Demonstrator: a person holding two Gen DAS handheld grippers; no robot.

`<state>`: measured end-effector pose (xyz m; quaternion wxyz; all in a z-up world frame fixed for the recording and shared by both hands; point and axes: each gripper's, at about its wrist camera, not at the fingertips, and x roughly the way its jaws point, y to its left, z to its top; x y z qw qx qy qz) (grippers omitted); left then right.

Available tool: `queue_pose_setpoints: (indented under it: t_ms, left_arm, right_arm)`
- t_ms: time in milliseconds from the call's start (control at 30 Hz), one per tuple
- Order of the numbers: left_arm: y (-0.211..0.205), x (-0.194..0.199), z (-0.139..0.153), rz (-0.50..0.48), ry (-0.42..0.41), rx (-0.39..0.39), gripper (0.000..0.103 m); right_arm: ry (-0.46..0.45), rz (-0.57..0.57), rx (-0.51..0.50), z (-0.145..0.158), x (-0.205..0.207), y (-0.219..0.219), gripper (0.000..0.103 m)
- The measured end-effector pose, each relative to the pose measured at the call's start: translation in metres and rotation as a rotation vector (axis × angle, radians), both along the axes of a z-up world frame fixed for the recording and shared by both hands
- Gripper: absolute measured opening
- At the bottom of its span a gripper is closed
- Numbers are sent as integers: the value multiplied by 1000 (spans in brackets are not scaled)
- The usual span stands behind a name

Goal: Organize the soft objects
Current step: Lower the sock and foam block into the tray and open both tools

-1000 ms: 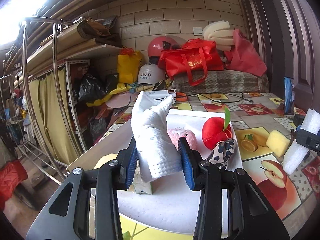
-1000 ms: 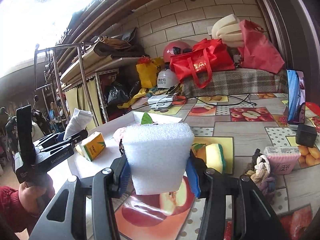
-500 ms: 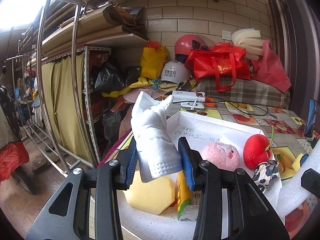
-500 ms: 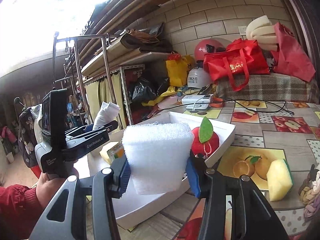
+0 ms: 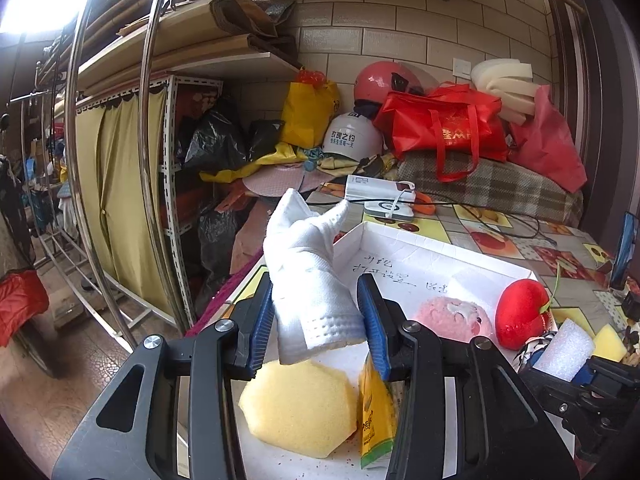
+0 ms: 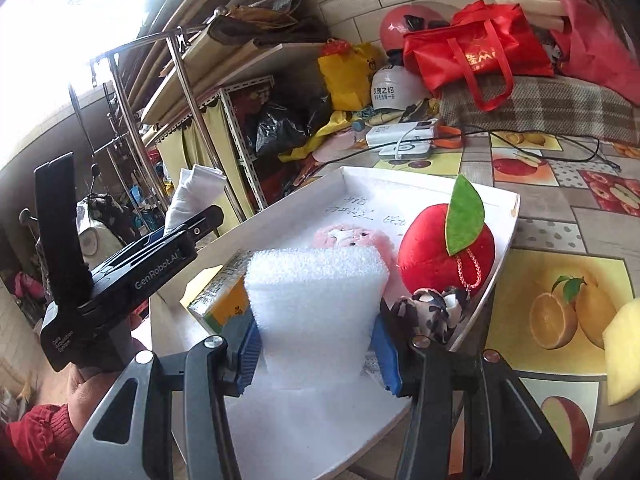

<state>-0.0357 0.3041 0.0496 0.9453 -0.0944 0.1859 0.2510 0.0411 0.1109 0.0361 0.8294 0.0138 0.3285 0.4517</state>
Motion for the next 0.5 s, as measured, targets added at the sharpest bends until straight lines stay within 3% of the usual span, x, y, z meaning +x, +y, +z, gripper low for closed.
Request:
queue_pose_setpoints:
  t_ms: [33,67,100,200,500]
  left_arm:
    - [0,-1,0,17,0,6,67]
    - [-1,-1,0,27,0,13,80]
    - [-2,-1,1,30,0,20,100]
    - [-7,-1,2,31,-1,49,103]
    - [-10,-9,4,72,-36,80,103]
  right_arm:
    - [9,0,-5,-1,1,0,58]
    - [6,-2,-3,-1,-1,-1,80]
    - [-6,-3,0,1,-3,-2,87]
    - [-40,-5,-6,4,-10,-1,103]
    - [-37,-60,24,6,-5,-8,103]
